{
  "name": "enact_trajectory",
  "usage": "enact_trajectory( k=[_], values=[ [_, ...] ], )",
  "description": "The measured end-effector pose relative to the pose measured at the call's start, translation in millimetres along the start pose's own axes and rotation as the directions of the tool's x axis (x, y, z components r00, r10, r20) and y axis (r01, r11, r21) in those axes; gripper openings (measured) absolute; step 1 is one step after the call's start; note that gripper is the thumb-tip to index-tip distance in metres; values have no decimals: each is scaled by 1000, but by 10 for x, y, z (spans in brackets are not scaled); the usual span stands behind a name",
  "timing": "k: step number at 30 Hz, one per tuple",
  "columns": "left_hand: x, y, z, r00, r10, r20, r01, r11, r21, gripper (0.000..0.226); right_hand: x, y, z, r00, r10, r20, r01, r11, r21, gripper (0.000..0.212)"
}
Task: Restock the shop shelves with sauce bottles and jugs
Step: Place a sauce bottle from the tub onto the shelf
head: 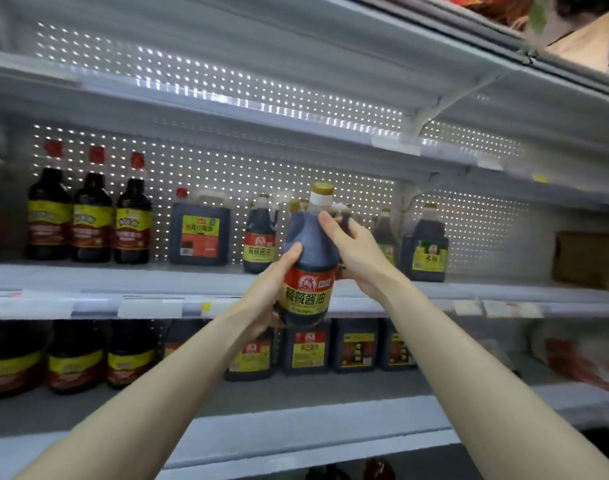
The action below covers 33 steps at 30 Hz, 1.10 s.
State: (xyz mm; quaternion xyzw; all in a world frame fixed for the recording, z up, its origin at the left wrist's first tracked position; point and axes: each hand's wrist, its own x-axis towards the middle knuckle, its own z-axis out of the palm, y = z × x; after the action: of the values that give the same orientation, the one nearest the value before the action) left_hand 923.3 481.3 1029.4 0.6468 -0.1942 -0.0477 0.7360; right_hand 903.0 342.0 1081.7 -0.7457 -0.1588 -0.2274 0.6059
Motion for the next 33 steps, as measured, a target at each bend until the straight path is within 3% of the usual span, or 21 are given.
enact_trajectory(
  k=[3,8,11,21,29,33],
  values=[
    [157,6,-64,999,-23,-37,24,999,28,49,270,86,-9,995,-19,94,15,999,39,17],
    [417,117,-173,985,61,-162,-43,992,115,60,756,194,31,982,-102,159,81,988,131,19],
    [567,172,-235,972,105,-208,-74,985,155,61,998,262,86,976,-138,166,105,976,190,18],
    [1063,136,-504,973,29,-228,23,975,219,110,1555,644,314,991,-67,114,47,984,171,31],
    [1356,30,-745,981,-7,-195,52,973,224,90,1788,830,488,997,-40,70,29,989,145,21],
    [1470,-74,-857,981,-23,-194,69,970,233,90,1846,920,574,999,6,49,-10,997,78,39]
  ],
)
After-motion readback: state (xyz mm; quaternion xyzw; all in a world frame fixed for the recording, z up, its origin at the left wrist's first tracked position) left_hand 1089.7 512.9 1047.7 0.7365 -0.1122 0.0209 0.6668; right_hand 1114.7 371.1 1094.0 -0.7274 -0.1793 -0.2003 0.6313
